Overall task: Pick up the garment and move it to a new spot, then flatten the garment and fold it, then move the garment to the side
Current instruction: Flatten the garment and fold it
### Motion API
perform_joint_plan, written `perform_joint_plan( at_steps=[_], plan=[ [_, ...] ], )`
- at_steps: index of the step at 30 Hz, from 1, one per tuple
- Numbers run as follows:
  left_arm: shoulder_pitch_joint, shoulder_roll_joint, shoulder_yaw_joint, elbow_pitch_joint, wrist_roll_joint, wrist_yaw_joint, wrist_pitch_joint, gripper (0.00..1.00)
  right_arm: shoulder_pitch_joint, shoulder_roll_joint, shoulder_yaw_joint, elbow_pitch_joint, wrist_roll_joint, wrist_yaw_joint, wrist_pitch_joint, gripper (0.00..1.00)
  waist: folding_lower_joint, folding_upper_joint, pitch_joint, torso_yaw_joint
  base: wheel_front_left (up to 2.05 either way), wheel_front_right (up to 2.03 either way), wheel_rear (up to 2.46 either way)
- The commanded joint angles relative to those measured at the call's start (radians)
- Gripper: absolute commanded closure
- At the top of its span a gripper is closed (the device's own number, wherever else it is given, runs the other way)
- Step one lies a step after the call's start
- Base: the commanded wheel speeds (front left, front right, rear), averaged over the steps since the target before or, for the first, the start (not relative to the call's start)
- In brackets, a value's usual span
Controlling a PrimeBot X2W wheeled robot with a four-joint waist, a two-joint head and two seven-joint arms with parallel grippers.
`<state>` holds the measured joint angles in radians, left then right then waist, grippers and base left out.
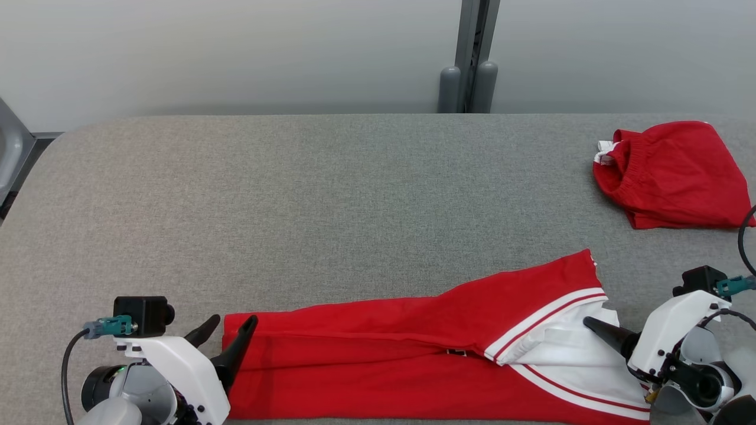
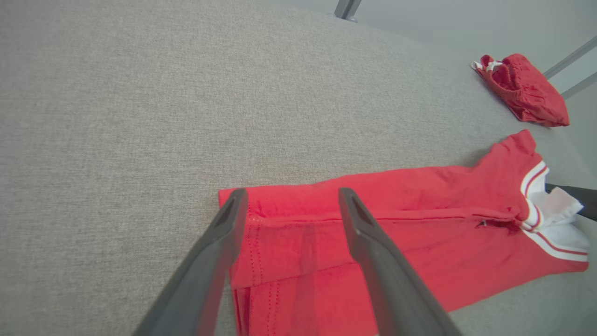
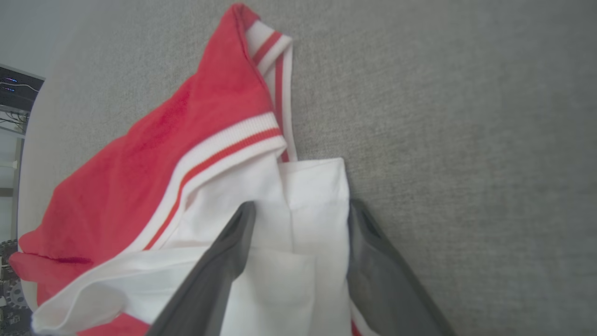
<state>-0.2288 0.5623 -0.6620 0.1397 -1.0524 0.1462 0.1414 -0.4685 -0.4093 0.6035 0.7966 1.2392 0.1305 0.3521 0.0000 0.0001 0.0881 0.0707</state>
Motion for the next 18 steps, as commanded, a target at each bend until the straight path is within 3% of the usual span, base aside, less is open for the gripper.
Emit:
perform_joint_plan(
  at_steps=[1, 8, 9, 10, 11, 12, 18],
  plan=[
    [-0.007, 0.007, 0.005, 0.004, -0.004, -0.005, -0.003, 0.0, 0.028, 0.046, 0.022, 0.004, 0.004, 0.001, 0.033, 0.0, 0.0, -0.0001, 0.002, 0.001, 0.0, 0.0, 0.0],
    [-0.022, 0.005, 0.002, 0.015, -0.003, -0.015, 0.001, 0.0, 0.032, 0.063, 0.015, -0.017, -0.012, 0.001, 0.082, 0.0, 0.0, -0.0001, 0.009, 0.008, 0.0, 0.0, 0.0],
    [-0.024, 0.004, 0.001, 0.017, -0.003, -0.014, 0.001, 0.0, 0.031, 0.067, 0.013, -0.017, -0.017, 0.001, 0.085, 0.13, 0.0, -0.0001, 0.009, 0.01, 0.0, 0.0, 0.0],
    [-0.025, 0.004, 0.0, 0.018, -0.003, -0.015, 0.001, 0.0, 0.031, 0.072, 0.011, -0.02, -0.021, 0.002, 0.086, 0.52, 0.0, -0.0001, 0.009, 0.011, 0.0, 0.0, 0.0],
    [-0.026, 0.004, 0.0, 0.02, -0.003, -0.017, 0.001, 0.0, 0.03, 0.075, 0.009, -0.022, -0.026, 0.002, 0.083, 0.68, 0.0, -0.0001, 0.01, 0.013, 0.0, 0.0, 0.0],
    [-0.026, 0.004, -0.001, 0.021, -0.003, -0.019, 0.002, 0.0, 0.029, 0.076, 0.006, -0.025, -0.031, 0.002, 0.08, 1.0, 0.0, -0.0001, 0.01, 0.014, 0.0, 0.0, 0.0],
    [-0.028, 0.002, -0.002, 0.03, -0.007, -0.023, 0.001, 0.0, 0.032, 0.062, -0.015, -0.041, -0.052, 0.001, 0.07, 1.0, 0.0, -0.0001, 0.012, 0.02, 0.0, 0.0, 0.0]
  ],
)
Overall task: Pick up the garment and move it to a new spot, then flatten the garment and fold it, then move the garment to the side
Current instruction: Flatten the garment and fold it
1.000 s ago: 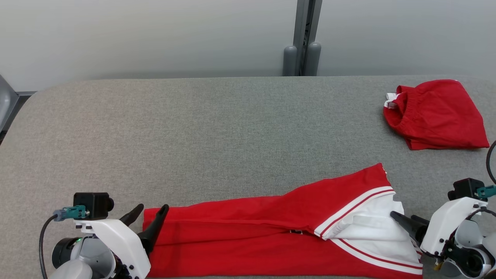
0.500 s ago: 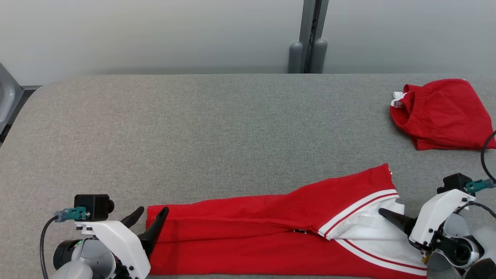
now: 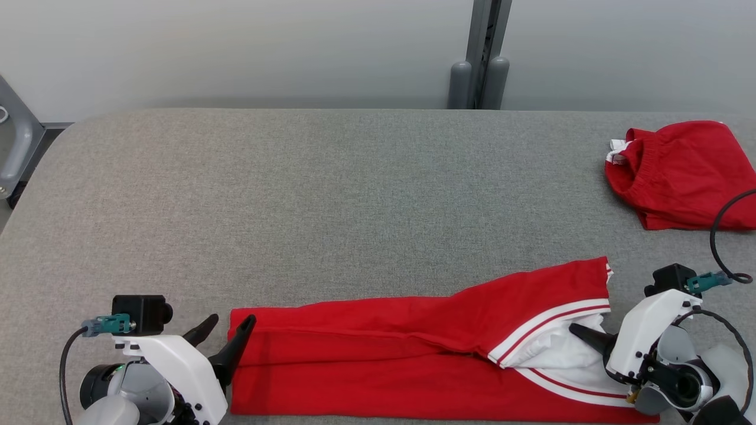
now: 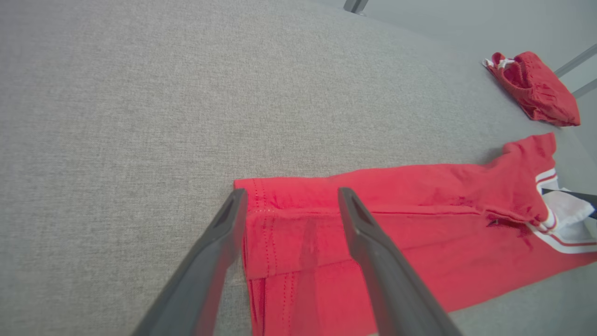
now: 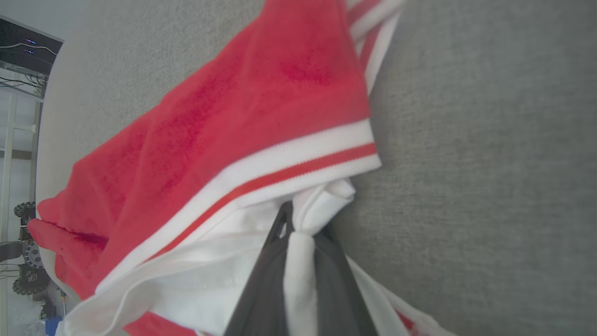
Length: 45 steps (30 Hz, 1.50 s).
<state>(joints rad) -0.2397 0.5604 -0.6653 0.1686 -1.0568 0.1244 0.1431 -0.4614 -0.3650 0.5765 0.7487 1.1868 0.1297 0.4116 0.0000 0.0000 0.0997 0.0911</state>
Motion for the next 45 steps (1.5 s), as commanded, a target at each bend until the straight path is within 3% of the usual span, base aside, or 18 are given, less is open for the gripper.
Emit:
perform_joint_plan(
  at_steps=[1, 15, 31, 39, 45],
  plan=[
    [-0.019, 0.003, 0.003, 0.001, -0.001, -0.002, -0.005, 0.0, 0.022, 0.014, 0.007, -0.001, -0.004, 0.002, -0.002, 1.0, 0.0, 0.0, 0.0, 0.0, 0.0, 0.0, 0.0],
    [-0.015, -0.01, 0.019, 0.004, 0.021, -0.003, -0.073, 0.0, 0.007, -0.09, -0.118, -0.054, -0.048, 0.002, -0.048, 1.0, 0.0, 0.0, -0.015, -0.026, 0.0, 0.0, 0.0],
    [-0.01, -0.045, 0.053, 0.055, 0.125, -0.005, -0.336, 0.0, -0.026, -0.229, -0.277, -0.09, -0.182, 0.002, 0.013, 1.0, 0.0, 0.0, -0.041, -0.062, 0.0, 0.0, 0.0],
    [0.016, -0.087, 0.091, 0.104, 0.174, 0.006, -0.402, 0.0, -0.025, -0.238, -0.36, -0.214, -0.248, 0.002, 0.119, 1.0, 0.0, 0.0, -0.054, -0.057, 0.0, 0.0, 0.0],
    [0.044, -0.126, 0.121, 0.127, 0.192, -0.017, -0.409, 0.0, 0.03, -0.193, -0.415, -0.344, -0.235, 0.002, 0.209, 1.0, 0.0, 0.0, -0.073, -0.037, 0.0, 0.0, 0.0]
  ],
)
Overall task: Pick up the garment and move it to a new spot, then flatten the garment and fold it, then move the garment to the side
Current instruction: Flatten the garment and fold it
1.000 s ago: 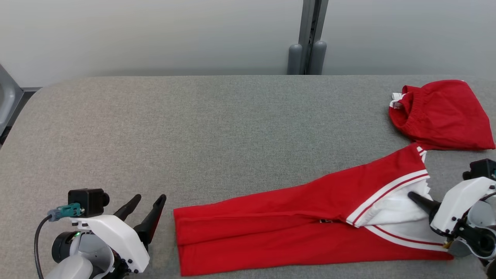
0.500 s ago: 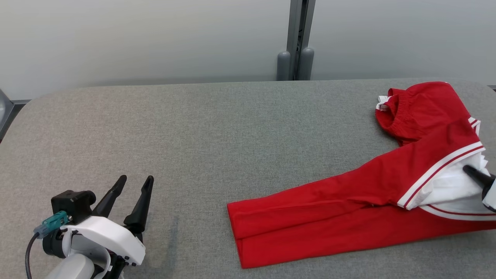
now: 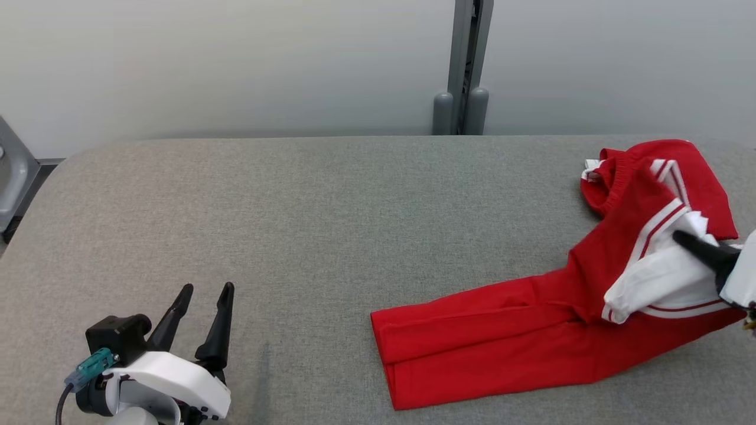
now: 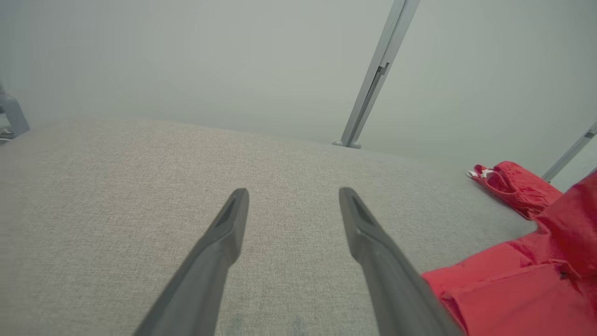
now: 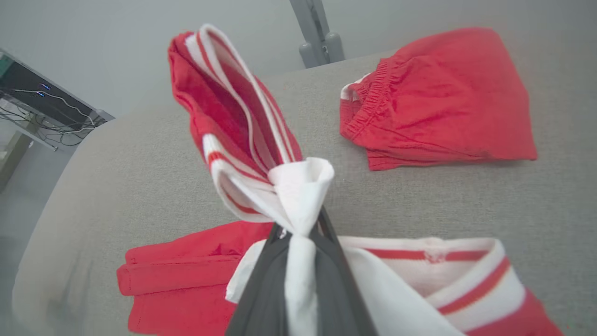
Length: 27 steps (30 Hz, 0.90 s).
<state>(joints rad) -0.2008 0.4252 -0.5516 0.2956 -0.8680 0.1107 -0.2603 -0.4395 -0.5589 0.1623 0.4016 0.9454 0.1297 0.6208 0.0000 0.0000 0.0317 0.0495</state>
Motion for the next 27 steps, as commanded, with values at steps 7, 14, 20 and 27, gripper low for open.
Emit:
perform_joint_plan(
  at_steps=[7, 14, 20, 27],
  plan=[
    [0.024, -0.03, 0.037, 0.026, 0.037, -0.032, -0.006, 0.0, 0.114, 0.123, -0.061, -0.165, 0.058, 0.002, 0.132, 1.0, 0.0, 0.0, -0.024, 0.05, 0.0, 0.0, 0.0],
    [0.022, -0.061, 0.05, 0.054, 0.062, -0.058, -0.005, 0.0, 0.163, 0.291, -0.135, -0.207, 0.064, 0.002, 0.171, 1.0, 0.0, 0.0, -0.017, 0.114, 0.0, 0.0, 0.0],
    [0.016, -0.082, 0.06, 0.074, 0.076, -0.076, -0.005, 0.0, 0.181, 0.406, -0.161, -0.194, 0.044, 0.002, 0.16, 1.0, 0.0, 0.0, -0.005, 0.162, 0.0, 0.0, 0.0],
    [-0.017, -0.104, 0.054, 0.099, 0.09, -0.095, -0.006, 0.0, 0.18, 0.479, -0.148, -0.135, 0.007, 0.002, 0.144, 1.0, 0.0, 0.0, 0.011, 0.218, 0.0, 0.0, 0.0]
  ],
)
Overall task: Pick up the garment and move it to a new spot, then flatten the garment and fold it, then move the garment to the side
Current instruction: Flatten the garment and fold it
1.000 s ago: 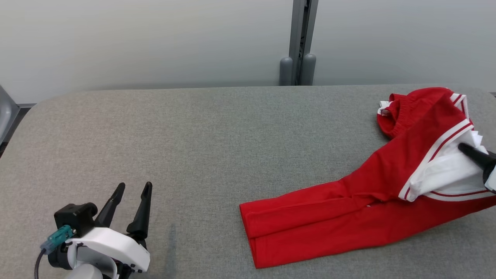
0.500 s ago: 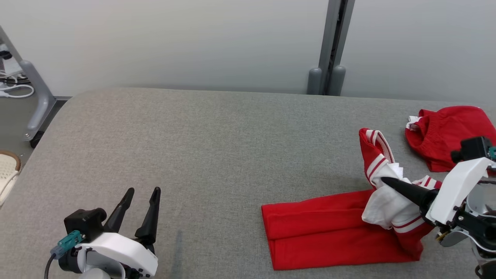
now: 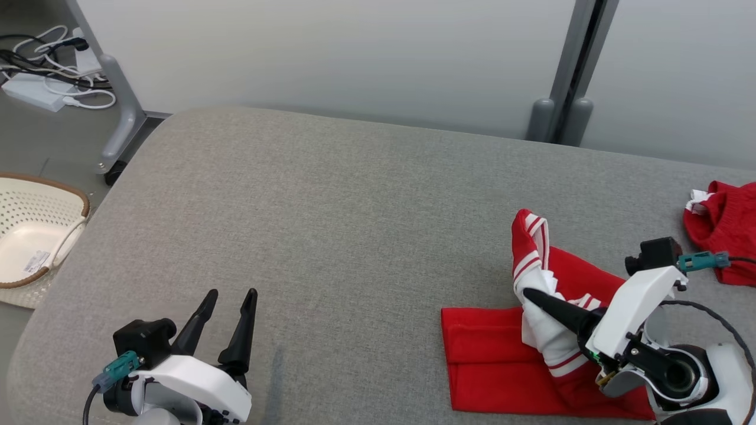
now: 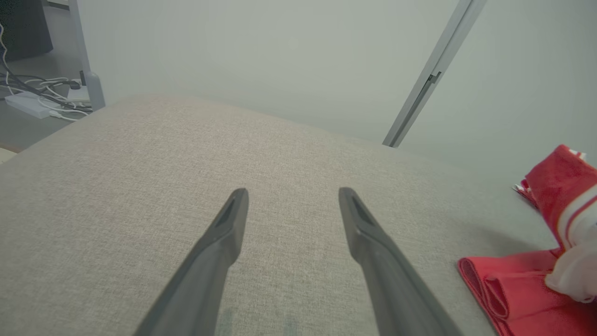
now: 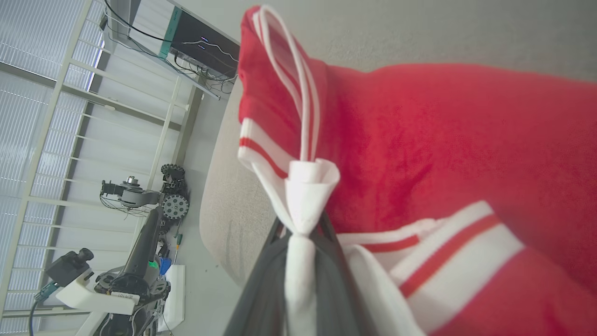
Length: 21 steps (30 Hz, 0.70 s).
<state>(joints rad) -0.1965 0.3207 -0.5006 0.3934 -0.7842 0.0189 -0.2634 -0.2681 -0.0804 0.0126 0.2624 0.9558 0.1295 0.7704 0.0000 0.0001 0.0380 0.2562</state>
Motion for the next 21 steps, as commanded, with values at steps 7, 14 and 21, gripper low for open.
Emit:
perform_joint_plan(
  at_steps=[7, 14, 21],
  plan=[
    [-0.029, -0.005, 0.005, 0.021, 0.013, -0.013, -0.002, 0.0, 0.013, 0.024, 0.029, 0.077, -0.012, 0.002, -0.022, 1.0, 0.0, -0.0001, 0.013, 0.056, 0.0, 0.0, 0.0],
    [-0.029, -0.005, 0.009, 0.028, 0.018, -0.017, -0.002, 0.0, 0.013, 0.027, 0.068, 0.114, -0.011, 0.002, -0.026, 0.15, 0.0, -0.0001, 0.015, 0.066, 0.0, 0.0, 0.0],
    [-0.015, 0.0, 0.014, 0.028, 0.017, -0.01, -0.003, 0.0, 0.025, 0.027, 0.145, 0.068, 0.035, 0.002, -0.01, 0.0, 0.0, -0.0001, 0.002, 0.043, 0.0, 0.0, 0.0]
  ],
)
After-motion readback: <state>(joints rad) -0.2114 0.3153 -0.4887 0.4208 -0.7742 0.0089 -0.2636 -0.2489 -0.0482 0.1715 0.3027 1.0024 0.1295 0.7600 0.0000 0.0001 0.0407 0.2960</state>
